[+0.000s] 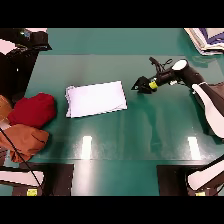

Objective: Fold the shirts.

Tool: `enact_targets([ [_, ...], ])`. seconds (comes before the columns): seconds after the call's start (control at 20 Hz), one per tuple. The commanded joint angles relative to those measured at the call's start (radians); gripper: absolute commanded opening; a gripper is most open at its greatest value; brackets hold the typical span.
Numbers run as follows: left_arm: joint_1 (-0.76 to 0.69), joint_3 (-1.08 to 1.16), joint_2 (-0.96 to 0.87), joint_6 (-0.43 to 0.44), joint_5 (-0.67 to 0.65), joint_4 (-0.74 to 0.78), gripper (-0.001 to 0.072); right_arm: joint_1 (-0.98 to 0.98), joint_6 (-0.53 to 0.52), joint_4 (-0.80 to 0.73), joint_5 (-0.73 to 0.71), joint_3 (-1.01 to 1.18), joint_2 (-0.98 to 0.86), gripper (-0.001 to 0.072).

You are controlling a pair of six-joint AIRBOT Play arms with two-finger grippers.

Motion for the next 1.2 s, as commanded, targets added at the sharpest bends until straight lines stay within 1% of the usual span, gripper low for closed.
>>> enact_targets([
  [0.0, -0.032, -0.011, 0.0, 0.025, 0.018, -0.012, 0.0029, -0.012, 0.007, 0.045, -0.042, -0.075, -0.007, 0.0581],
  [0.15, -0.05, -0.011, 0.0, 0.026, 0.031, -0.015, 0.0029, 0.057, 0.008, 0.059, -0.044, -0.029, -0.069, 0.0581],
  [0.4, -0.056, -0.011, 0.0, 0.026, 0.016, -0.026, 0.0029, 0.197, 0.008, 0.236, -0.039, 0.152, -0.24, 0.0571],
  [0.45, -0.056, -0.011, 0.0, 0.026, 0.008, -0.026, 0.0029, 0.223, 0.008, 0.243, -0.04, 0.192, -0.266, 0.0566],
  [0.5, -0.056, -0.011, 0.0, 0.026, -0.001, -0.026, 0.0029, 0.248, 0.008, 0.242, -0.038, 0.234, -0.29, 0.0477],
  [0.55, -0.056, -0.011, 0.0, 0.026, -0.008, -0.026, 0.0029, 0.267, 0.005, 0.241, -0.039, 0.27, -0.309, 0.0352],
  [0.65, -0.056, -0.011, 0.0, 0.026, -0.02, -0.026, 0.0029, 0.291, -0.021, 0.212, -0.047, 0.329, -0.325, 0.0061],
  [0.7, -0.056, -0.011, 0.0, 0.026, -0.027, -0.026, 0.0029, 0.294, -0.03, 0.187, -0.051, 0.352, -0.324, 0.0016],
  [0.8, -0.056, -0.011, 0.0, 0.025, -0.035, -0.03, 0.0029, 0.281, -0.026, 0.119, -0.029, 0.413, -0.318, 0.0015],
  [0.95, -0.056, -0.011, 0.0, 0.024, -0.048, -0.089, 0.0029, 0.208, 0.009, 0.008, 0.009, 0.458, -0.254, 0.0015],
  [1.15, -0.063, -0.011, 0.0, 0.024, -0.047, -0.163, 0.0029, -0.004, 0.04, -0.173, 0.06, 0.418, -0.076, 0.0015],
])
